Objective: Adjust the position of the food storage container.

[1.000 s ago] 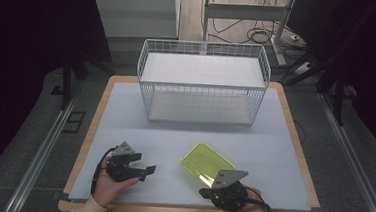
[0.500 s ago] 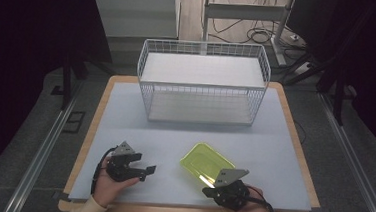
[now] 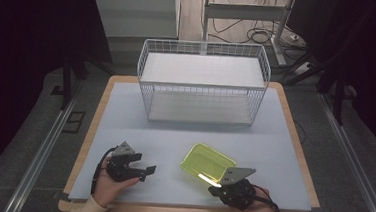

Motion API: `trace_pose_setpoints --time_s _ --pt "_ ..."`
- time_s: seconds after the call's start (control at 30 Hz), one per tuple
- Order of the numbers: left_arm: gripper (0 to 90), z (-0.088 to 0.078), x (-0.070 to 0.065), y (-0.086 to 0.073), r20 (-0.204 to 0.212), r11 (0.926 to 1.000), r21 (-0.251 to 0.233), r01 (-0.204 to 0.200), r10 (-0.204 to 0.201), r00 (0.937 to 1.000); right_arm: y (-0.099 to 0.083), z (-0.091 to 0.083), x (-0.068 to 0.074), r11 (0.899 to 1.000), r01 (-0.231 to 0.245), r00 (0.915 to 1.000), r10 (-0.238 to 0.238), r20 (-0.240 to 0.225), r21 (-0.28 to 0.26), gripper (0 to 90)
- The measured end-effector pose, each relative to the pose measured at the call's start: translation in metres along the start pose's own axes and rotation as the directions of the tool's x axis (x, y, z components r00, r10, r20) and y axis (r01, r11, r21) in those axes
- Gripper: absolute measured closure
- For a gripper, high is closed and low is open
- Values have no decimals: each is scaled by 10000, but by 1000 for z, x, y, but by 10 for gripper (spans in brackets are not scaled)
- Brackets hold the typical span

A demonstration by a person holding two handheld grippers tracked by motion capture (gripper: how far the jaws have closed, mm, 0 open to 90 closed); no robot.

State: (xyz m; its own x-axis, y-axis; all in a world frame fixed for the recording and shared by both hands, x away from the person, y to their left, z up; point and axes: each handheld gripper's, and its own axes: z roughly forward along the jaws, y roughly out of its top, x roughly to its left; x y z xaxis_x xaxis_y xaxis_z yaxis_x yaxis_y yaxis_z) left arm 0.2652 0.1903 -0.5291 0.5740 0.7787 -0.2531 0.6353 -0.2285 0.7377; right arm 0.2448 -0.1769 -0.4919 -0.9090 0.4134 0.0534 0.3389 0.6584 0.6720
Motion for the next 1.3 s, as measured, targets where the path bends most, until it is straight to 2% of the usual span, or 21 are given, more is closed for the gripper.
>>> trace_pose_setpoints --time_s 0.5,0.87,0.97,1.07,1.2,1.3 --pt "215 1 0 0 -5 10000 40 -45 45 10000 -9 -13 -20 9995 -318 9982 313 505 81 900" --pt "215 0 1 0 -21 9999 87 -95 95 10000 -17 -18 -39 9971 -742 9920 723 1031 147 900" --pt "215 0 0 0 -11 9999 78 -95 95 10000 -18 -18 -40 9967 -807 9925 793 934 113 900" --pt "215 0 0 0 -6 10000 50 -78 78 10000 -15 -23 -37 9967 -782 9944 794 699 -195 900" --pt "215 0 0 0 3 10000 49 -57 57 10000 -10 -35 -38 9938 -626 9940 703 839 -914 900" --pt "213 0 -1 1 34 10000 -28 57 -57 10000 -10 -43 -44 9852 -924 9894 1071 982 -1444 900"
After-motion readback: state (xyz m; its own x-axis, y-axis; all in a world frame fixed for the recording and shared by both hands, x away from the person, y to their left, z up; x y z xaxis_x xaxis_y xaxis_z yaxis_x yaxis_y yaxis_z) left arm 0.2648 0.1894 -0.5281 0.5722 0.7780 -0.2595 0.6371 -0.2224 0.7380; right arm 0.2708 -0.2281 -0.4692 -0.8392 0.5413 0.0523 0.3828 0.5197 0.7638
